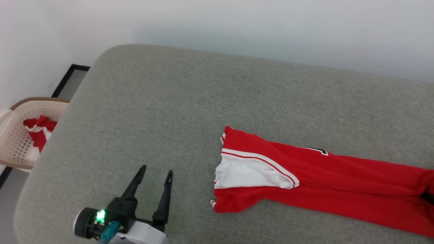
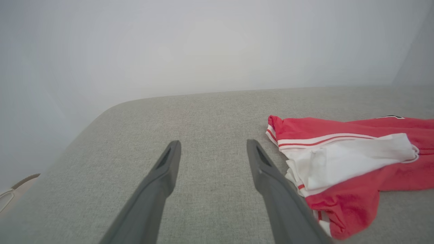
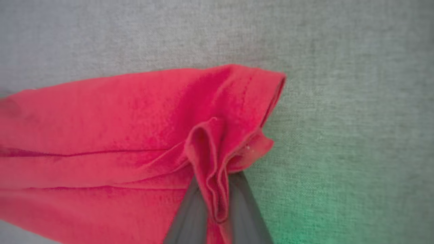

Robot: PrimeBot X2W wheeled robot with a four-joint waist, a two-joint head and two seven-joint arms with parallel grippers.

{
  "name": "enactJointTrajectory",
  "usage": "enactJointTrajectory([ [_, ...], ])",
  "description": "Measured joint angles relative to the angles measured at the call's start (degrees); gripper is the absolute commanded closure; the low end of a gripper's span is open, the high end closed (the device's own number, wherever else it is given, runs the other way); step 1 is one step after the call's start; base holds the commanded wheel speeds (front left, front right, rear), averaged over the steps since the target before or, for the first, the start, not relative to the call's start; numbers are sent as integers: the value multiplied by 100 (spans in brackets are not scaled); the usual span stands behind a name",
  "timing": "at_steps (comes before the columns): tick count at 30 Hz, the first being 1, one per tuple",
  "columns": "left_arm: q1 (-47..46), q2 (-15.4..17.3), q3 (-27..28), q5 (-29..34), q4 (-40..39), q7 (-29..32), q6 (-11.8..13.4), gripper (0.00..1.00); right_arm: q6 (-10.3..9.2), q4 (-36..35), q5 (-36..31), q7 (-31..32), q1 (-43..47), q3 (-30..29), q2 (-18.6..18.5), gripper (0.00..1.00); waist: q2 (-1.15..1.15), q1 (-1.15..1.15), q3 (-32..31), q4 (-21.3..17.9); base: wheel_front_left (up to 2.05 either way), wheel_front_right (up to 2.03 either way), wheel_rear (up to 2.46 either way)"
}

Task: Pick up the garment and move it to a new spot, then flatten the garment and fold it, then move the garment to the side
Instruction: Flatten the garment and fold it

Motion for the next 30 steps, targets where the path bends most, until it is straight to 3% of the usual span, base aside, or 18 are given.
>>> enactJointTrajectory([
  [8,54,-146,288,289,-80,0,-163,0,9,-88,-40,-468,-4,-415,-2,100,0,0,57,-337,0,0,0],
  [14,43,-325,650,250,-355,0,-298,0,8,-81,-164,-732,49,-828,-372,100,0,0,129,-685,0,0,0],
  [21,-2,-416,891,342,-486,0,-407,0,4,75,-312,-1045,97,-1724,-984,100,0,0,316,-1056,0,0,0],
  [26,-24,-493,915,314,-519,0,-475,0,4,-299,-356,-1040,93,-1874,-890,100,0,0,438,-1244,0,0,0],
  [30,-12,-549,935,371,-437,0,-502,0,4,-1251,-243,-693,311,-1370,-478,100,0,0,426,-1320,0,0,0],
])
